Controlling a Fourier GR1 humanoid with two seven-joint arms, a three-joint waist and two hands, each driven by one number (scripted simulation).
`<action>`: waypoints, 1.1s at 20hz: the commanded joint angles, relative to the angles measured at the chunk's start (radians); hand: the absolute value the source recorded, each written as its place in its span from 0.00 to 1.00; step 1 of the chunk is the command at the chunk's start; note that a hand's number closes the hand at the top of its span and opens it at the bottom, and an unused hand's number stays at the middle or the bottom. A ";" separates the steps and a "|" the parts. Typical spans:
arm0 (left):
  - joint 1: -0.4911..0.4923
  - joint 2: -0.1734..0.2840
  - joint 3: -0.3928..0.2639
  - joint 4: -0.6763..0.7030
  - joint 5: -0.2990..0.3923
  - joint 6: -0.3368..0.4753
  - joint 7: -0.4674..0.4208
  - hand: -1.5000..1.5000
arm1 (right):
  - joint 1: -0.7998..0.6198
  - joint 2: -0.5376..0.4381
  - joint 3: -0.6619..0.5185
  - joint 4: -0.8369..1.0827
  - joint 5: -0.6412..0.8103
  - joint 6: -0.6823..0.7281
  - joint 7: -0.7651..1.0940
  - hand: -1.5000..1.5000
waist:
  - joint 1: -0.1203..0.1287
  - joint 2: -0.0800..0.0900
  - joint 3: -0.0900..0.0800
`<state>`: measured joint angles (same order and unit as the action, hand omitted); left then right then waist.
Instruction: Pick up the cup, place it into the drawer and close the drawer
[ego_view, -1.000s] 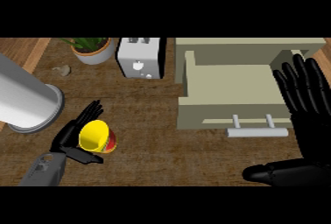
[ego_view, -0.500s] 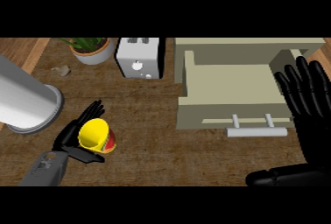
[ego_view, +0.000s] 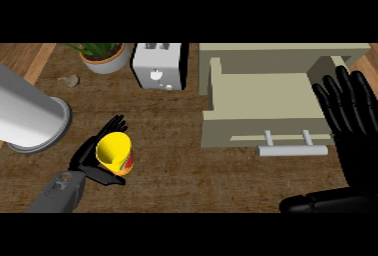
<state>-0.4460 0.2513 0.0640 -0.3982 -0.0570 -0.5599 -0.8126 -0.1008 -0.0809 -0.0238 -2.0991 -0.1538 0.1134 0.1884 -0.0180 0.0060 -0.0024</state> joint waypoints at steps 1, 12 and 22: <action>-0.022 -0.034 -0.008 0.025 0.027 -0.195 -0.065 0.00 | -0.037 -0.003 -0.009 0.016 -0.003 -0.010 0.020 0.00 | 0.002 0.000 0.000; 0.052 -0.069 -0.056 -0.051 0.054 -0.245 -0.177 1.00 | 0.013 -0.007 -0.028 0.007 -0.014 0.010 -0.027 0.00 | 0.003 0.000 -0.001; 0.076 -0.092 0.211 -0.081 0.262 0.250 -0.189 1.00 | -0.016 -0.030 -0.063 0.007 -0.032 0.009 -0.001 0.00 | 0.022 -0.004 0.001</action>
<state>-0.3846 0.1811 0.1788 -0.4763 0.1308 -0.3972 -0.9132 -0.0973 -0.0951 -0.0577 -2.0984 -0.1623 0.1180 0.1767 0.0007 0.0020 -0.0018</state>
